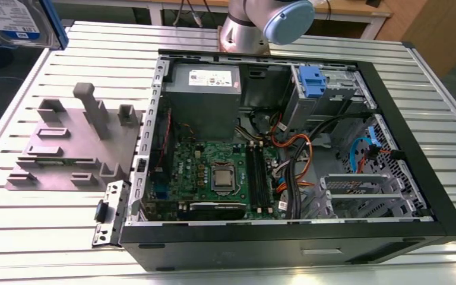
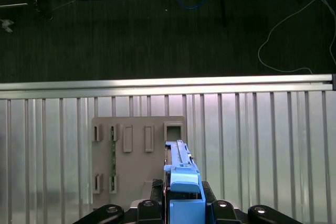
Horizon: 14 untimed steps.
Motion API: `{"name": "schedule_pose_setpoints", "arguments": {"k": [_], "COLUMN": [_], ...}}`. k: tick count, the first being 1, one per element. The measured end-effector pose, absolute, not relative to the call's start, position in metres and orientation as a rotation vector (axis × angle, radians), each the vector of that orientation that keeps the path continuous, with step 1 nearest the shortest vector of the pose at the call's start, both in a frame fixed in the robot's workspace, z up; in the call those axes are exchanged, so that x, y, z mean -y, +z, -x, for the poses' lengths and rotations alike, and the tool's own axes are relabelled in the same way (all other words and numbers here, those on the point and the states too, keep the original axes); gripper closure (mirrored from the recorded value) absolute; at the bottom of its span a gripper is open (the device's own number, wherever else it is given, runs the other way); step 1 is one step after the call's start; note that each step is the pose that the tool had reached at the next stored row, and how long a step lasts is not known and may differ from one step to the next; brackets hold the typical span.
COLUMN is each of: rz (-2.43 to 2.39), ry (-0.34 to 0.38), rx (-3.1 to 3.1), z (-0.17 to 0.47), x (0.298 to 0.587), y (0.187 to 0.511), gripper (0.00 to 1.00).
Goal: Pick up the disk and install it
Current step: 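Pick up the disk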
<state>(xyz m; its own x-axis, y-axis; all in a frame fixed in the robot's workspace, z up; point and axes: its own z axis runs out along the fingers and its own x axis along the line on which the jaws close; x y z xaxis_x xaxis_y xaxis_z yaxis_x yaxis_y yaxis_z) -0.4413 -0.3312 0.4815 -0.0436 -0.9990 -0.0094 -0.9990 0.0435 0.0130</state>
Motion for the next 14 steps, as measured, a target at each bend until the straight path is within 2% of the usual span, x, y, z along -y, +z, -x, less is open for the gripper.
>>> {"name": "schedule_pose_setpoints", "arguments": {"k": [14], "rz": [-2.171], "ry": [-0.025], "rx": [2.268], "z": [0.4413], "x": [0.3312], "y": [0.4854], "gripper": [0.64]}}
